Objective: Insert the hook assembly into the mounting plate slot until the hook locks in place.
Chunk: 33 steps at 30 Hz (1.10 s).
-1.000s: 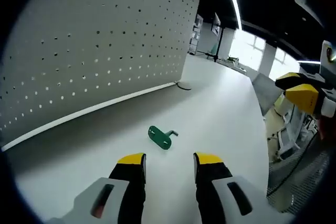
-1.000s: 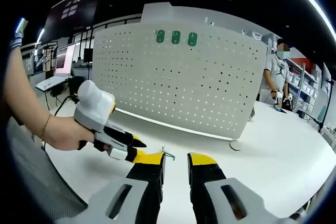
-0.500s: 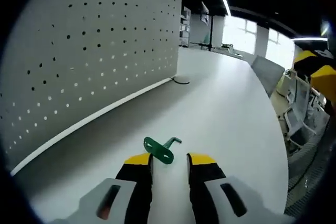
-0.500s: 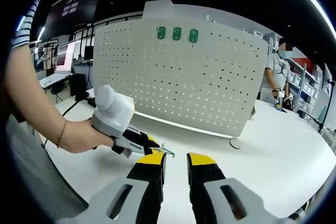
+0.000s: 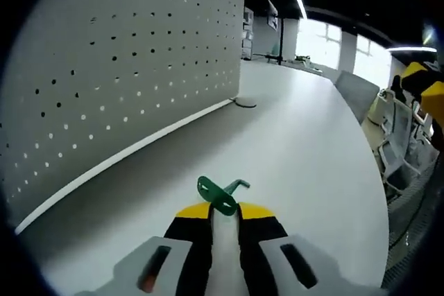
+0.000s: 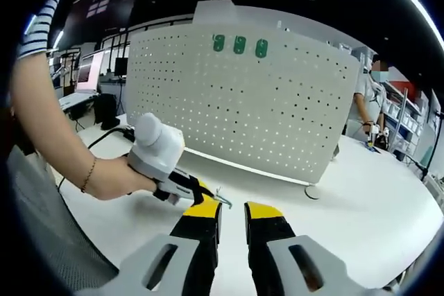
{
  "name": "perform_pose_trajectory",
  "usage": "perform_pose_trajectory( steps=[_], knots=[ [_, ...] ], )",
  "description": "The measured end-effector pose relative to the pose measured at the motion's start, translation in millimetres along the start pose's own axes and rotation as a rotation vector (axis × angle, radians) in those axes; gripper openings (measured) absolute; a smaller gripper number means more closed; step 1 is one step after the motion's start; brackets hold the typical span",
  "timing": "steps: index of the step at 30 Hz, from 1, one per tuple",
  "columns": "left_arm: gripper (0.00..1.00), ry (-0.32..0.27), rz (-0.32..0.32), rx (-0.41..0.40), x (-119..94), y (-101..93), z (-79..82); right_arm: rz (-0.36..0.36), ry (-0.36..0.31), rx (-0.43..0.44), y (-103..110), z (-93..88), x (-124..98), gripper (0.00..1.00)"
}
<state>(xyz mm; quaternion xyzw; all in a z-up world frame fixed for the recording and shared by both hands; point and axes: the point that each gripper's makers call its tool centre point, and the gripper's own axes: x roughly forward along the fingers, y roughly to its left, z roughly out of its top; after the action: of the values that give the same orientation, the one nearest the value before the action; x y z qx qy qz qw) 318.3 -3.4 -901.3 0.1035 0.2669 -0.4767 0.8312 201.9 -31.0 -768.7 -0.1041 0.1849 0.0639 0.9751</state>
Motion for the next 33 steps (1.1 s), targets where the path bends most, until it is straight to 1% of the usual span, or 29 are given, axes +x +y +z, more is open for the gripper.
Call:
perform_pose_trajectory(
  steps=[1,5,10,12,20,29,33],
  knots=[
    [0.09,-0.001,0.000,-0.018,0.4,1.8,0.3,0.003,0.001,-0.005,1.0,0.0,0.1,0.11],
    [0.04,0.003,-0.004,-0.004,0.4,1.3,-0.3,0.011,0.001,-0.017,3.5,0.3,0.4,0.11],
    [0.03,0.004,-0.009,0.020,1.6,0.0,-0.4,0.007,0.007,-0.007,1.8,-1.1,0.6,0.11],
    [0.02,0.004,-0.013,0.016,2.2,0.2,-0.6,0.008,0.009,-0.005,1.9,-1.7,0.7,0.11],
    [0.01,0.002,-0.027,0.009,1.2,2.5,1.2,0.007,0.011,-0.001,1.5,-2.3,0.9,0.11],
    [0.01,0.012,-0.037,-0.002,-11.1,8.5,9.6,0.011,0.014,0.002,2.0,-2.9,1.0,0.11],
    [0.01,0.012,-0.043,-0.033,-17.8,11.8,12.4,0.016,0.012,0.002,3.3,-2.6,1.4,0.11]
  ],
)
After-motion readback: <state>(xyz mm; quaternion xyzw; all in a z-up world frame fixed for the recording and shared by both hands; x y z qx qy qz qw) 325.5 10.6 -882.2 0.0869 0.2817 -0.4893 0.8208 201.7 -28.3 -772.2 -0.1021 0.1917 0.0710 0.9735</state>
